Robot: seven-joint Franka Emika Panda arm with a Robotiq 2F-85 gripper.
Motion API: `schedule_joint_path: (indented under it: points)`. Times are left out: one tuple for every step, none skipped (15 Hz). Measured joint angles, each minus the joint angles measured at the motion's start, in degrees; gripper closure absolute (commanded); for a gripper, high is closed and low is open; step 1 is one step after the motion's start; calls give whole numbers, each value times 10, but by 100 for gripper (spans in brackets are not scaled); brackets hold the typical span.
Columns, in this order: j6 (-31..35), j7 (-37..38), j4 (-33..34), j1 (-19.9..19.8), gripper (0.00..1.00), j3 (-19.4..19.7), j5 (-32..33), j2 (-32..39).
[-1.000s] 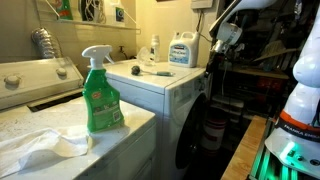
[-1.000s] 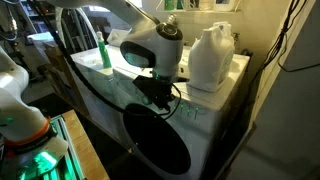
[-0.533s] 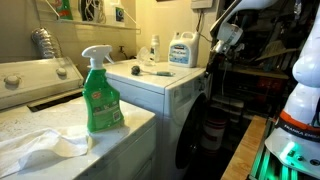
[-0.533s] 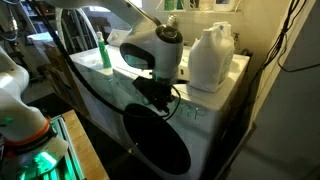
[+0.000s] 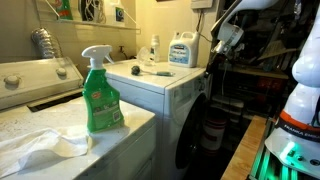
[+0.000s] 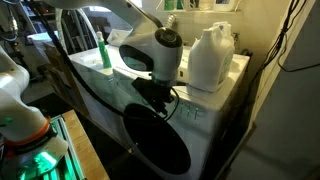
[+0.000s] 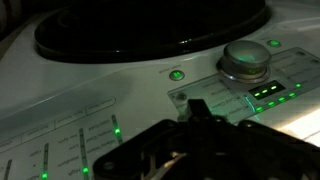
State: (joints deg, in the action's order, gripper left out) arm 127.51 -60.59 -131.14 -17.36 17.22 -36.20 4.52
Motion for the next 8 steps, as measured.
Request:
schedule_joint_path:
  points:
    - [0, -3, -1, -1, 100, 0, -3, 0]
    - [0, -6, -1, -1, 100, 0, -4, 0]
    - [0, -9, -1, -1, 100, 0, -5, 0]
    - [0, -12, -1, -1, 100, 0, -5, 0]
    - [0, -17, -1, -1, 100, 0, -5, 0]
    - [0, -20, -1, -1, 100, -1, -5, 0]
    - [0, -24, -1, -1, 100, -1, -5, 0]
    - [0, -27, -1, -1, 100, -1, -5, 0]
